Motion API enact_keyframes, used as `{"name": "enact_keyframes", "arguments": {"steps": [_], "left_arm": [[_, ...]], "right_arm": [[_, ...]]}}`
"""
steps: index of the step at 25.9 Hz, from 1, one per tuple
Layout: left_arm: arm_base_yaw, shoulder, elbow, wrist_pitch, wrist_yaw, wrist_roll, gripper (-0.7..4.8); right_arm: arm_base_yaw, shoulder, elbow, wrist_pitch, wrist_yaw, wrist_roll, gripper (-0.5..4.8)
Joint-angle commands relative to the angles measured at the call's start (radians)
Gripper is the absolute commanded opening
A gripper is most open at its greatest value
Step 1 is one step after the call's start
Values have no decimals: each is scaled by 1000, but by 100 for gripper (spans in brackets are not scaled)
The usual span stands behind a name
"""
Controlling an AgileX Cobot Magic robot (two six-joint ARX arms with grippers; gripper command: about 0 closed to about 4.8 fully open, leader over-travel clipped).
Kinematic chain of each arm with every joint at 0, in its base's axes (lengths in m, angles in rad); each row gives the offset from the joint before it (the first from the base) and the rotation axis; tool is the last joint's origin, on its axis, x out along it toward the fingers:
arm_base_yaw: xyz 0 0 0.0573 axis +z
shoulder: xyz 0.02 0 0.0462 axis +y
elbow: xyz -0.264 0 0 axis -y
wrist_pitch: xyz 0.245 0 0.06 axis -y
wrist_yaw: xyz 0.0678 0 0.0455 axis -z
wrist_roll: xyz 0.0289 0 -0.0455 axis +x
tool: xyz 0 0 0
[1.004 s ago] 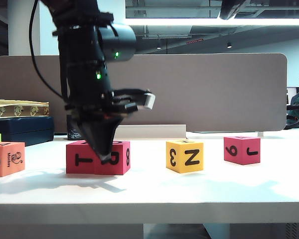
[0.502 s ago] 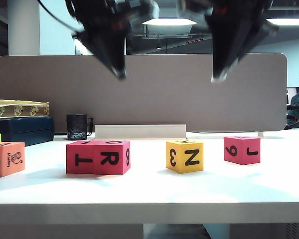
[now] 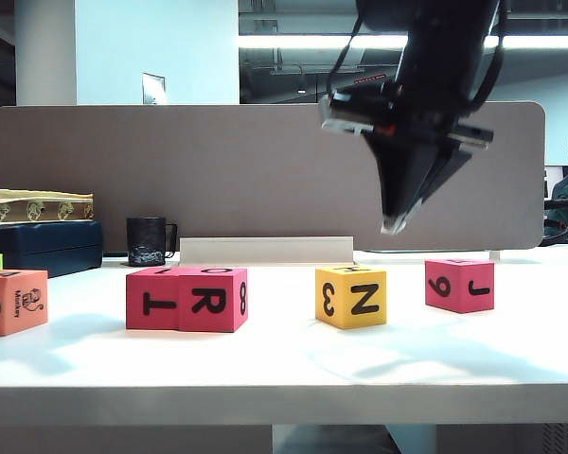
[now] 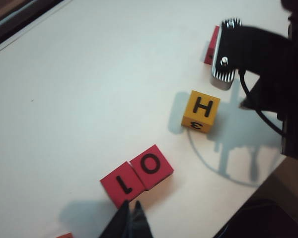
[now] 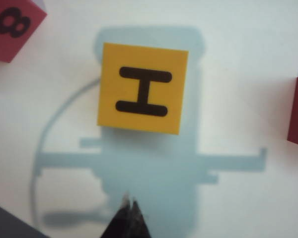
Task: Select the appropriate blocks from the scattered letter blocks on the table and arrange them in a row to spell out "ALOHA".
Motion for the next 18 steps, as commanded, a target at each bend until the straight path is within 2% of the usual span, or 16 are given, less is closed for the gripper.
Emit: {"name": "enact_keyframes", "arguments": {"steps": [1,15,18], "left_arm": [[15,-31,1,-3,5,-16,-6],[33,-43,2,-29,8,-15,-6],[33,-45,2,-30,8,-15,-6]], "right_arm": [[1,31,5,21,2,-3,-5],[-19,163,5,106,30,-2,-5],[-21,170,5,151,95,-1,-5]]}}
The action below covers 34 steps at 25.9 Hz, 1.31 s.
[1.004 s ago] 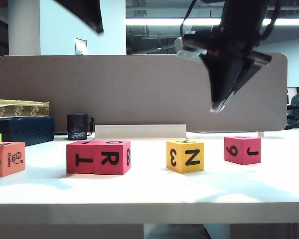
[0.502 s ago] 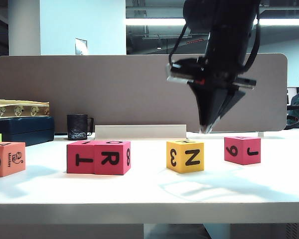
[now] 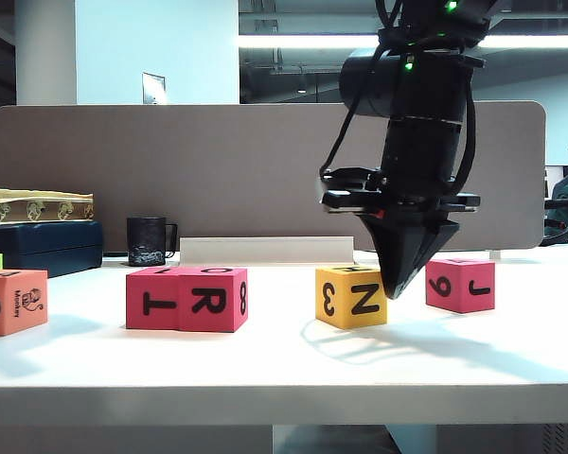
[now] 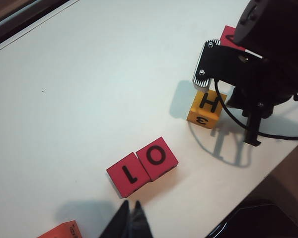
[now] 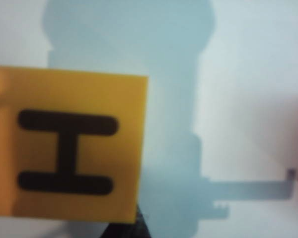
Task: Select the appropriate blocks from the scattered letter blocks on the table and arrange them in a row to spell out "ALOHA".
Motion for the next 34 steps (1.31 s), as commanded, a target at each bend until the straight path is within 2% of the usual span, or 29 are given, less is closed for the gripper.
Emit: {"name": "enact_keyframes", "arguments": {"steps": [1,12,18,21,24,25,27,31,34], "left_arm": [[0,-5,2,5,4,-3,-6],[0,-5,2,2,4,-3,-6],[0,-5,2,2,3,1,-6],[0,-5,2,21,3,1,-6],[0,-5,2,37,3,1,-6],[0,-5,2,42,3,1,-6],[0,-5,2,49,4,1,-6],[0,-5,2,56,4,2,-6],[0,-5,2,58,4,6,-6]], "right_arm": [[2,-4,5,71,32,-1,-5],[-29,-3,5,226,32,-2,-5],[-48,-8,7,173,83,42,4],[-48,-27,7,147,14,82,102],[-48,-41,7,145,-74,141,271],[-48,-44,7,145,-101,165,311],[-48,-45,7,145,-140,204,333],[-35,-44,7,147,-206,277,333],[-15,-44,7,158,-206,288,333]]}}
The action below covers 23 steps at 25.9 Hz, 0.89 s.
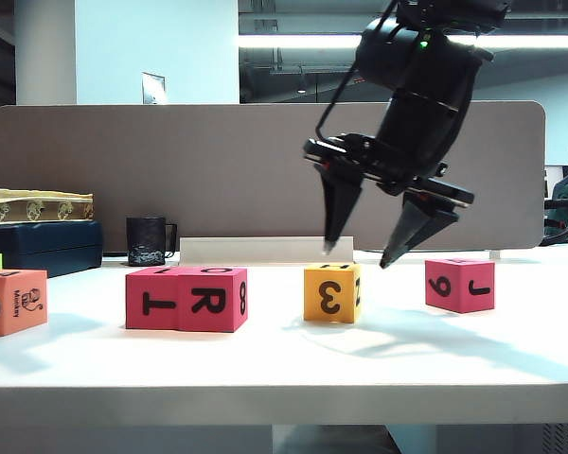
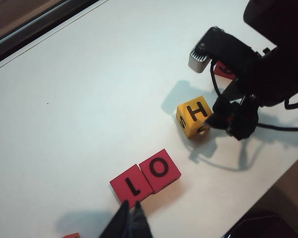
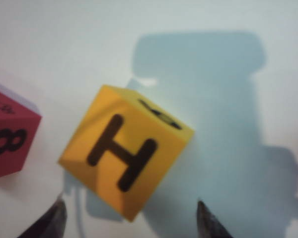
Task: Select the appropriate blocks from the scattered letter blocks on the table and arrange them in a row to spell out "ALOHA".
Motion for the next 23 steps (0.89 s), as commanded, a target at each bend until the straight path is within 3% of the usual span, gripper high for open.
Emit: {"name": "enact_keyframes", "arguments": {"steps": [1,8,11,23], "left_arm": [[0,-5,2,18,4,7,-6],[0,-5,2,17,4,7,-6],[0,-5,2,18,4,8,-6],[0,-5,2,17,4,8,-6]], "right_arm": [[27,-3,7,27,-13,24,334],[56,-3,7,38,14,47,344],[56,-3,7,39,15,76,478],[56,3,6,89,76,187,478]]}}
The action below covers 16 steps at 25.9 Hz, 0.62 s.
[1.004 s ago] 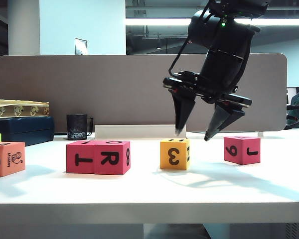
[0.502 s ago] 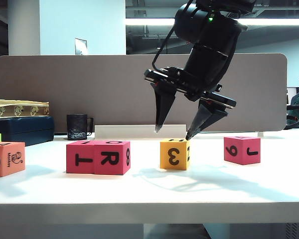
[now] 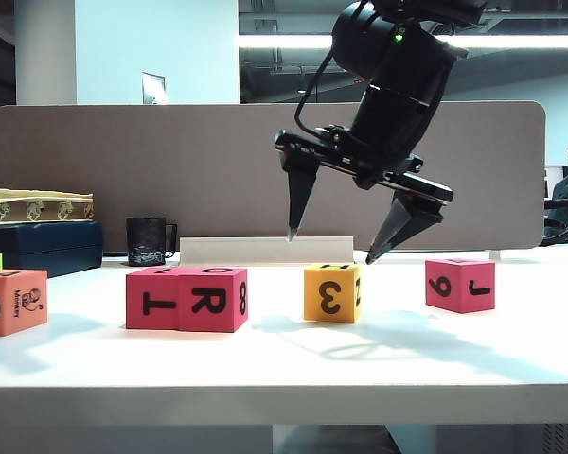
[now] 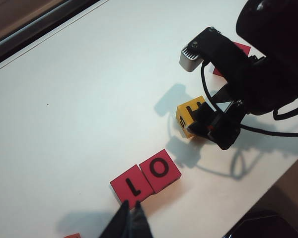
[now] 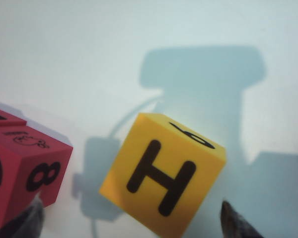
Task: Select the appropriate blocks from the scattered letter blocks on the table and arrange them in a row to spell out "ALOHA".
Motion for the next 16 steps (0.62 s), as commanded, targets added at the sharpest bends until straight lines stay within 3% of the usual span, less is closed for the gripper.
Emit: {"name": "enact_keyframes", "arguments": {"steps": [1,12,16], "left_arm": [[0,-5,2,16,4,1,-6],[0,-5,4,20,4,1,-6],[0,-5,4,19,5,1,-6]], "right_arm": [[2,6,6,11,12,26,478],[3,64,6,58,27,96,474],[4,65,6,72,26,114,397]]}}
